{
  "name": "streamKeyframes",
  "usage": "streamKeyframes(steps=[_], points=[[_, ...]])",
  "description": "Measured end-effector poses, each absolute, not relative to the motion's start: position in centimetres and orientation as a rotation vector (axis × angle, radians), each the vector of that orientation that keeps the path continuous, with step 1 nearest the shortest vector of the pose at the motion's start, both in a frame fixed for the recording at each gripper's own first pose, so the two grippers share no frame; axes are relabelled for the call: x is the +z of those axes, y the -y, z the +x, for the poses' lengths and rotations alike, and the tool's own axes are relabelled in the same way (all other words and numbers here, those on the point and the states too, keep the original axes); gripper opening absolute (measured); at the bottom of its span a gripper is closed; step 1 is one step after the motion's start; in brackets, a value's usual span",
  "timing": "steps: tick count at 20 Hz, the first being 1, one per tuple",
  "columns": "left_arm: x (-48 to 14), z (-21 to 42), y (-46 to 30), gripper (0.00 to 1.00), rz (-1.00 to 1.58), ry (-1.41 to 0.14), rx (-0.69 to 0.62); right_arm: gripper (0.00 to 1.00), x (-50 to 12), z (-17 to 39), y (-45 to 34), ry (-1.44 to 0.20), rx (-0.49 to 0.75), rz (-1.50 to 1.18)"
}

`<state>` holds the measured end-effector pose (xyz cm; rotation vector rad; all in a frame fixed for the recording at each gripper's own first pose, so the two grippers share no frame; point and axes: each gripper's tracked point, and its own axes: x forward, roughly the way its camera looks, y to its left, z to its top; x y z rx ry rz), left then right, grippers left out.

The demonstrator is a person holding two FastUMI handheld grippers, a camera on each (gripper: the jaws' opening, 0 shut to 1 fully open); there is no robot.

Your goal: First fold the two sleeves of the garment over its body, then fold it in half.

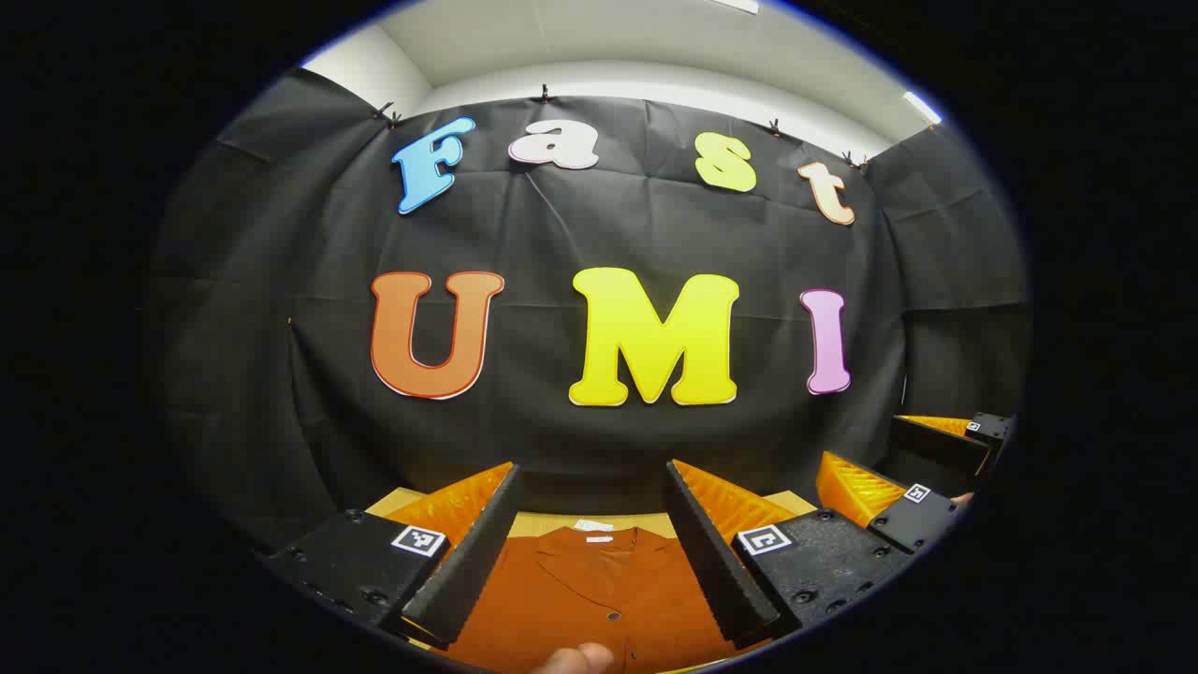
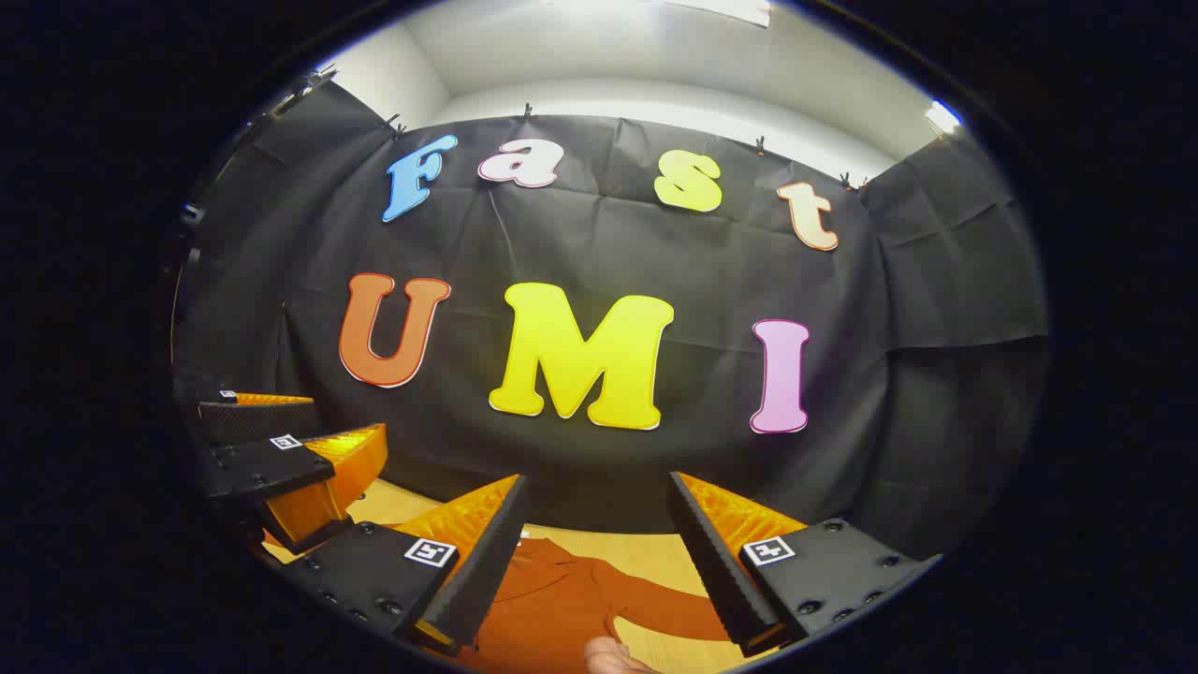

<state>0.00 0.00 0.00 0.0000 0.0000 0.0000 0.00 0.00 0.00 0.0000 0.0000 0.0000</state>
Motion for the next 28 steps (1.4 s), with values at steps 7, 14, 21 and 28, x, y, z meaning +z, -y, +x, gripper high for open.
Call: streamKeyframes(steps=[7, 14, 21, 28], points=[[-0.6, 0.0, 0.8, 0.97, 0.018, -0.013, 0.012, 0.95, -0.6, 0.3, 1.1, -0.021, 0.009, 0.036], [-1.5, 0.1, 1.1, 0.97, 0.031, -0.043, 0.029, 0.95, -1.1, 0.7, 1.9, -0.035, 0.016, 0.044], [-2.0, 0.2, 1.6, 1.00, 0.002, -0.060, 0.039, 0.95, -1.8, 2.1, 7.2, -0.022, -0.116, -0.007], [-2.9, -0.8, 3.8, 0.97, -0.003, -0.090, -0.002, 0.94, -10.7, 6.4, 21.8, -0.185, -0.333, -0.071]])
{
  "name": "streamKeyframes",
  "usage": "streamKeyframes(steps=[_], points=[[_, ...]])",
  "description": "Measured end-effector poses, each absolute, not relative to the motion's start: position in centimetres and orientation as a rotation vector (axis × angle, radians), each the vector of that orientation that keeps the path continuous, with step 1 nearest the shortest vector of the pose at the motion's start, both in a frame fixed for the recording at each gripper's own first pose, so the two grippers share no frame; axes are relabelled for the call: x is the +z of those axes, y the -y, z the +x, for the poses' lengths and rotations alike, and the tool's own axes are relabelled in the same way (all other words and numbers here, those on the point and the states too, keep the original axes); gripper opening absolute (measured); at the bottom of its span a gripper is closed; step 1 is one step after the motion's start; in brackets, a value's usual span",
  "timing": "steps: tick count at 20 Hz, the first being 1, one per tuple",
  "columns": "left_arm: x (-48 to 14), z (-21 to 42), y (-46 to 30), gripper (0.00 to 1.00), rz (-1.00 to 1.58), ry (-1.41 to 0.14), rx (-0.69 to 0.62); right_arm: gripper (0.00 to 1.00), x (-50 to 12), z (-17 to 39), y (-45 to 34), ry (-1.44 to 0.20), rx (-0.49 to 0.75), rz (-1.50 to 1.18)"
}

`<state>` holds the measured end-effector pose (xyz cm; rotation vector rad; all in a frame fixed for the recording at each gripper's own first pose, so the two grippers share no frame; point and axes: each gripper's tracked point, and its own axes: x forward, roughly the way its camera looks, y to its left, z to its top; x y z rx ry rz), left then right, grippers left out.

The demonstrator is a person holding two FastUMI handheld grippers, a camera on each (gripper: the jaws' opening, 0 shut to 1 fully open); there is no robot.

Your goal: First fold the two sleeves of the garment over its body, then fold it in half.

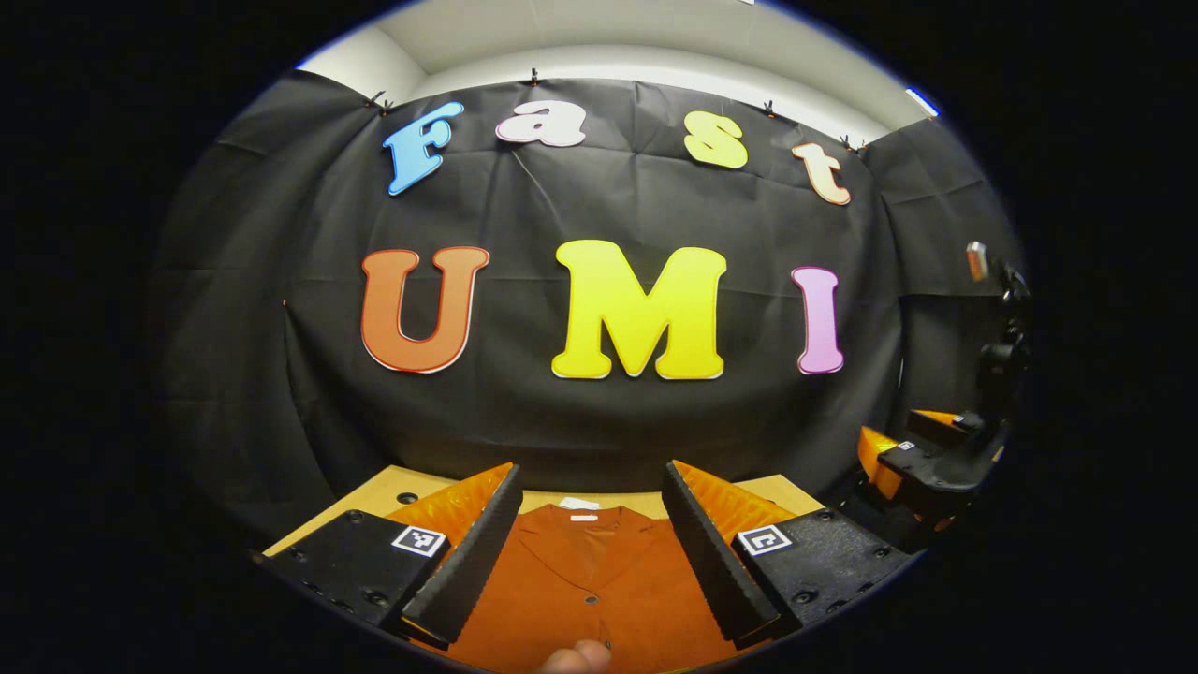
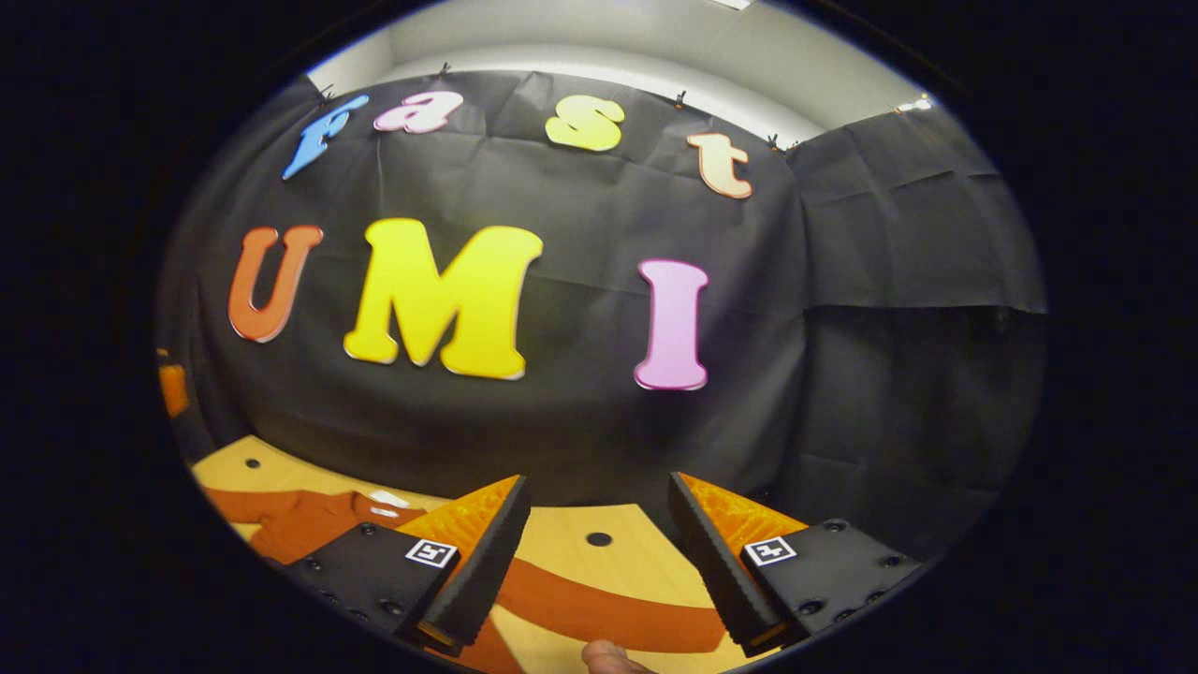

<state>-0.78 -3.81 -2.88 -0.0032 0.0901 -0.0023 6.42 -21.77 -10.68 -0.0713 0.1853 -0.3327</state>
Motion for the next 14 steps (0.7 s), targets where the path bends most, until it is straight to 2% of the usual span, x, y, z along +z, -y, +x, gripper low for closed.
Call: streamKeyframes(steps=[4, 8, 10, 14], points=[[-3.4, -1.8, 3.8, 0.97, 0.043, -0.098, 0.036, 0.95, -22.5, 6.1, 29.2, -0.482, -0.388, -0.014], [-4.0, -2.2, 3.7, 0.97, 0.038, -0.119, 0.098, 0.95, -33.6, 3.2, 35.5, -0.755, -0.486, 0.036], [-4.9, -2.5, 3.5, 0.97, 0.042, -0.148, 0.135, 0.95, -36.6, 2.7, 35.9, -0.888, -0.500, 0.102], [-5.7, -3.4, 3.2, 0.97, 0.061, -0.175, 0.189, 0.95, -36.9, 2.2, 36.2, -1.072, -0.507, 0.220]])
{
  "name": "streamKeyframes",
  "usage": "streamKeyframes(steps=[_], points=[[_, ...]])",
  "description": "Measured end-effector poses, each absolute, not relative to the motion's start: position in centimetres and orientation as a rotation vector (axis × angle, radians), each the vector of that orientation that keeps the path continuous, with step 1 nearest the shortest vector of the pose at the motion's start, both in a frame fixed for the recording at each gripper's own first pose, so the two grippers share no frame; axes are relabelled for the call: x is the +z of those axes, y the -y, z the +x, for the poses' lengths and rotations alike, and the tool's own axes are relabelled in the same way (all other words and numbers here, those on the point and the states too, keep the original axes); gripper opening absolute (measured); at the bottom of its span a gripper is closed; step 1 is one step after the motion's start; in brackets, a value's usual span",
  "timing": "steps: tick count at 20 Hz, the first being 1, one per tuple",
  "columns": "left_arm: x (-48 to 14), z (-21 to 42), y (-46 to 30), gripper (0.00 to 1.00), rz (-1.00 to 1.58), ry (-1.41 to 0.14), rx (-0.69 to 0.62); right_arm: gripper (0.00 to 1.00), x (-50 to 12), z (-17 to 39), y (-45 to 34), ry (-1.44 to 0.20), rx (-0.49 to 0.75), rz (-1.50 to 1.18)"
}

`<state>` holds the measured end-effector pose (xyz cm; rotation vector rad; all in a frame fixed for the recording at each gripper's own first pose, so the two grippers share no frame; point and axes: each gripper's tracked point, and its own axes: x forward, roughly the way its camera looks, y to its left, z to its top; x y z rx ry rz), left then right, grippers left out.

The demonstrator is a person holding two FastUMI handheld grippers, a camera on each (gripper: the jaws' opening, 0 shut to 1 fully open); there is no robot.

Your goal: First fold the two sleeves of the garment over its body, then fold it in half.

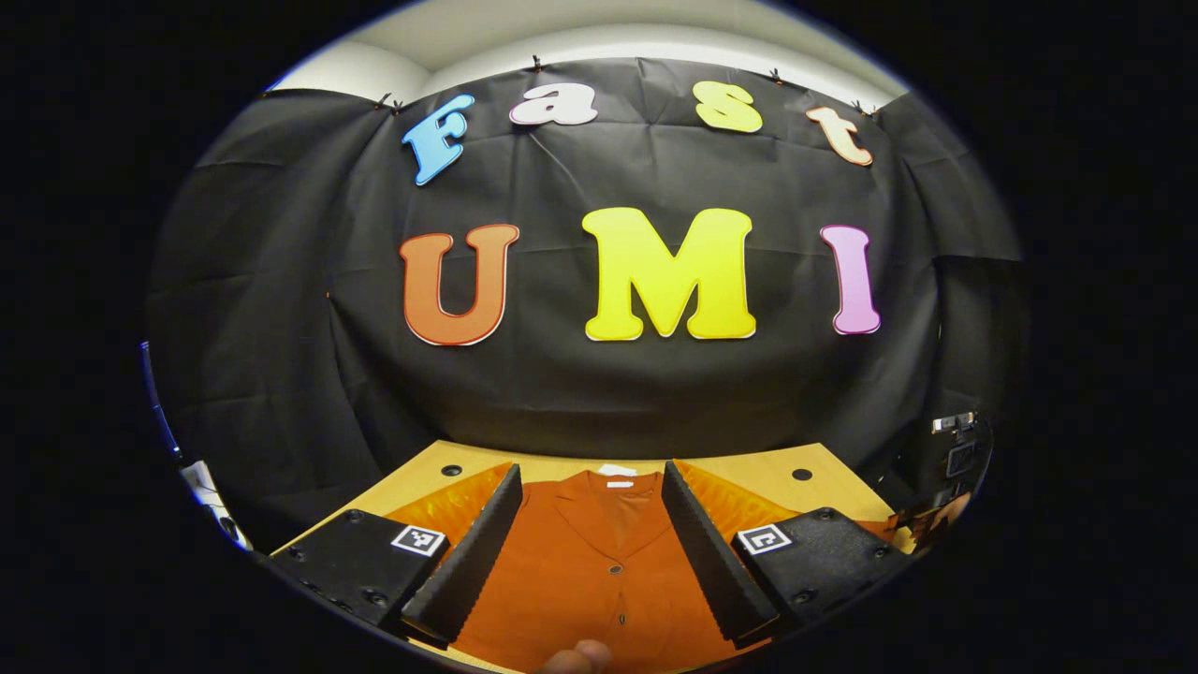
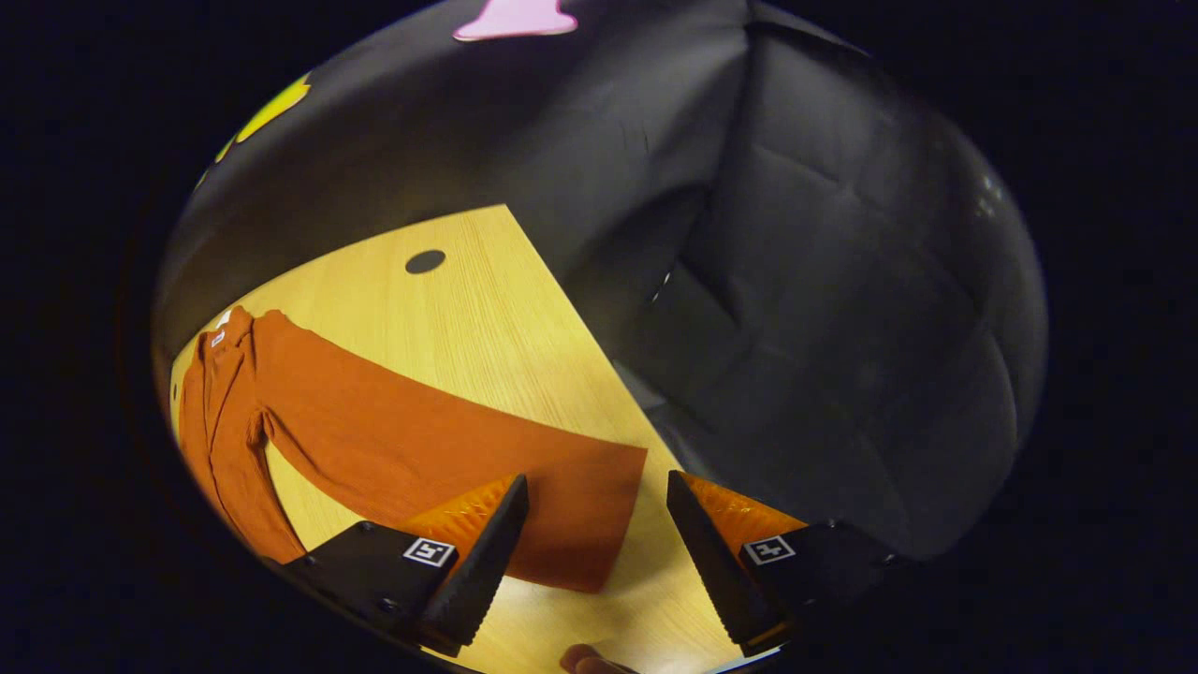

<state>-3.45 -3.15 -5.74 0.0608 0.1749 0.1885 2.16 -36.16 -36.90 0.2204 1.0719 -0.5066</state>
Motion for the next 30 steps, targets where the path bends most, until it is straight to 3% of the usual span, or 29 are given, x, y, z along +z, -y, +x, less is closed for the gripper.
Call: streamKeyframes(steps=[8, 12, 14, 18, 19, 20, 23, 25, 26, 27, 30], points=[[-6.6, -3.7, -0.6, 0.98, 0.062, -0.207, 0.247, 0.93, -37.0, 0.8, 35.4, -1.378, -0.633, 0.564], [-8.4, -4.7, -3.3, 0.98, 0.074, -0.253, 0.285, 0.90, -36.8, 0.8, 35.0, -1.500, -0.564, 0.604], [-9.0, -4.9, -4.2, 0.98, 0.066, -0.278, 0.302, 0.81, -37.0, 0.7, 34.6, -1.540, -0.559, 0.634], [-9.4, -4.9, -5.8, 0.98, 0.067, -0.295, 0.329, 0.81, -36.9, 0.8, 35.3, -1.554, -0.643, 0.673], [-9.5, -4.8, -6.2, 0.98, 0.066, -0.300, 0.333, 0.70, -37.2, 1.1, 35.2, -1.557, -0.645, 0.669], [-9.6, -4.8, -6.6, 0.98, 0.066, -0.305, 0.338, 0.70, -36.8, 1.7, 35.2, -1.549, -0.643, 0.677], [-10.0, -4.8, -7.5, 0.98, 0.053, -0.317, 0.351, 0.38, -37.2, 1.8, 35.1, -1.556, -0.645, 0.678], [-10.2, -4.7, -7.9, 0.98, 0.044, -0.323, 0.355, 0.36, -38.3, 1.7, 33.7, -1.552, -0.600, 0.691], [-10.3, -4.7, -8.1, 0.98, 0.042, -0.328, 0.356, 0.29, -37.1, 2.5, 34.2, -1.573, -0.599, 0.686], [-10.3, -4.6, -8.3, 0.98, 0.042, -0.330, 0.357, 0.05, -37.0, 2.8, 34.5, -1.568, -0.602, 0.672], [-10.1, -4.6, -8.5, 0.98, 0.039, -0.324, 0.350, 0.05, -35.6, 3.7, 33.7, -1.529, -0.595, 0.682]])
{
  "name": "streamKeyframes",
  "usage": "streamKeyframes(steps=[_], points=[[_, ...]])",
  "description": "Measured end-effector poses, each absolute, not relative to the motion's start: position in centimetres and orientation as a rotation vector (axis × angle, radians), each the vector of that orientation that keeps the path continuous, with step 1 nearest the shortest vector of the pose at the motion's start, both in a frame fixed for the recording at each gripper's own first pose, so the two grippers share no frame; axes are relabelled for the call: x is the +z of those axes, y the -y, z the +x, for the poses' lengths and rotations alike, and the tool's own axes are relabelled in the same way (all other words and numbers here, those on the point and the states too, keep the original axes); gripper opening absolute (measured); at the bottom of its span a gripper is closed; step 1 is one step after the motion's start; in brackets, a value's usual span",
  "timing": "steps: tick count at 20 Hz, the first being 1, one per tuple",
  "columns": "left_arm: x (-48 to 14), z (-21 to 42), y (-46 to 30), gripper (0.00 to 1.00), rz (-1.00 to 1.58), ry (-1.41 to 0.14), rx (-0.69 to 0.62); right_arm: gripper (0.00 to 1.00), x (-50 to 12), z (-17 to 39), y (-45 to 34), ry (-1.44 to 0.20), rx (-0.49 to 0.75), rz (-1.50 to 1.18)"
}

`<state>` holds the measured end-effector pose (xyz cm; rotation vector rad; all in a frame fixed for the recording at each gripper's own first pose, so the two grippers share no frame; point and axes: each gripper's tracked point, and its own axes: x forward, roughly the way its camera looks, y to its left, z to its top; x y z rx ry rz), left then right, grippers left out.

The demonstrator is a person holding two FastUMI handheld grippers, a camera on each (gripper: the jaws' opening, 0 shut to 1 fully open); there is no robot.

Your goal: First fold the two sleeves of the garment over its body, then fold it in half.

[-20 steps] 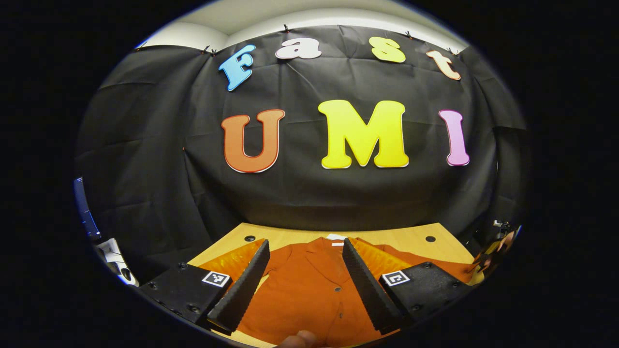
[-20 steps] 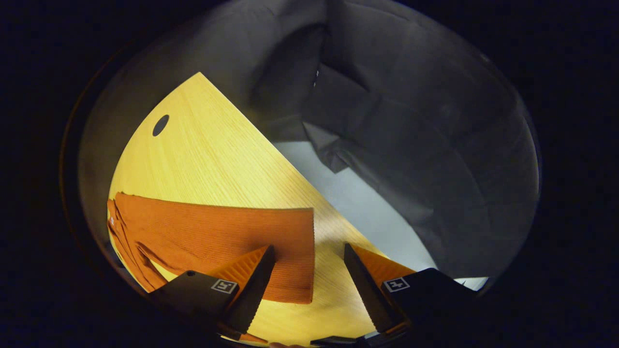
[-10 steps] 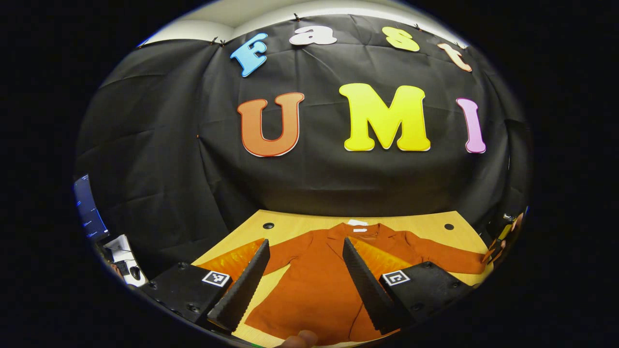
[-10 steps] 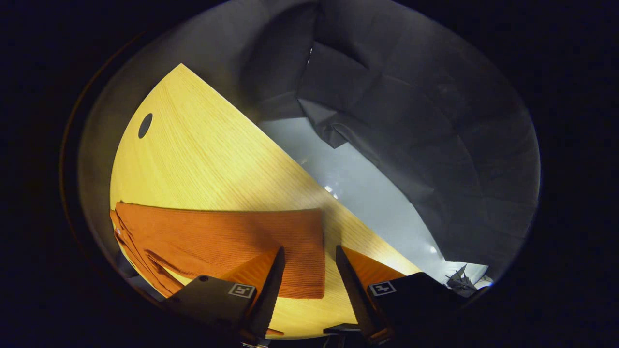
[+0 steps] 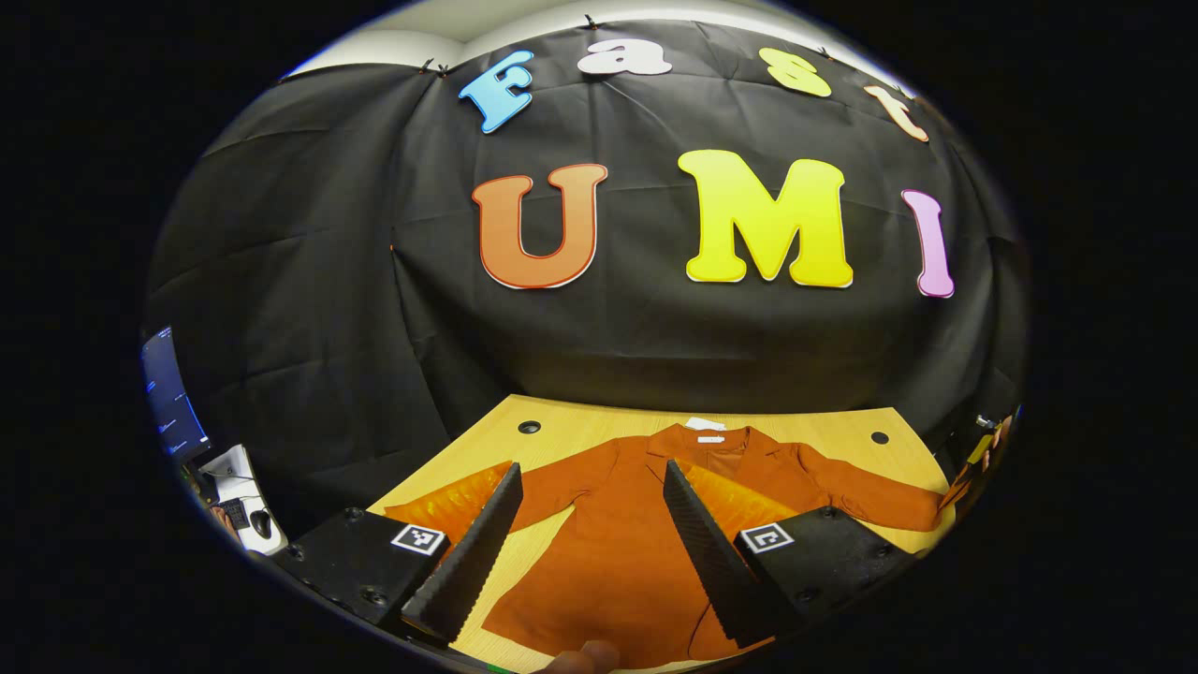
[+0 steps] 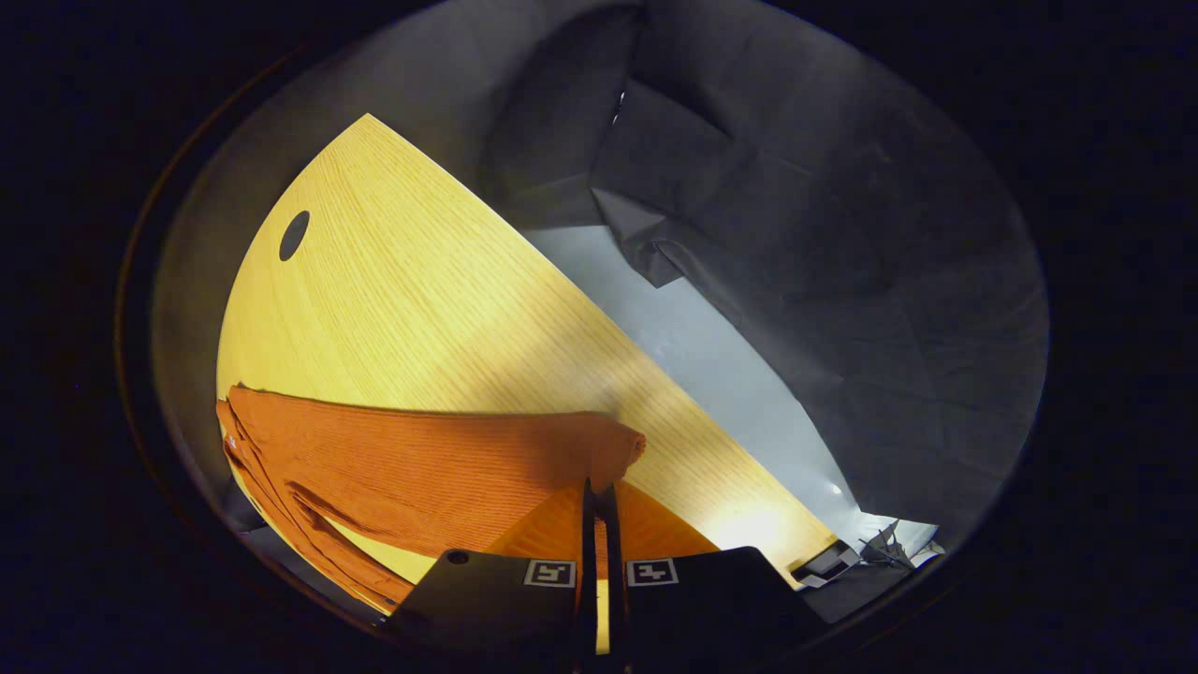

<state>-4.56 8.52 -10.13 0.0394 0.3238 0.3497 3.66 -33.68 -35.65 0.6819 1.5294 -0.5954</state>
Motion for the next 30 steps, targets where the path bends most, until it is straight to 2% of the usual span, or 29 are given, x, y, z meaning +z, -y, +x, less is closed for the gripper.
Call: streamKeyframes(steps=[9, 16, 21, 28, 30], points=[[-13.1, -3.6, -10.4, 0.98, 0.034, -0.332, 0.282, 0.05, -23.7, 12.8, 24.3, -1.355, -0.349, 0.542], [-15.4, -4.1, -15.6, 0.99, -0.034, -0.356, 0.314, 0.03, -16.7, 19.8, 5.8, -1.284, -0.089, 0.454], [-17.1, -6.7, -21.8, 0.99, -0.042, -0.343, 0.421, 0.05, -15.4, 22.2, -10.0, -1.301, 0.110, 0.385], [-17.9, -7.7, -23.2, 0.99, -0.013, -0.311, 0.376, 0.05, -19.6, 24.9, -28.0, -1.279, 0.304, 0.344], [-18.3, -7.8, -23.7, 0.99, 0.011, -0.319, 0.369, 0.05, -21.9, 25.1, -31.8, -1.292, 0.316, 0.352]])
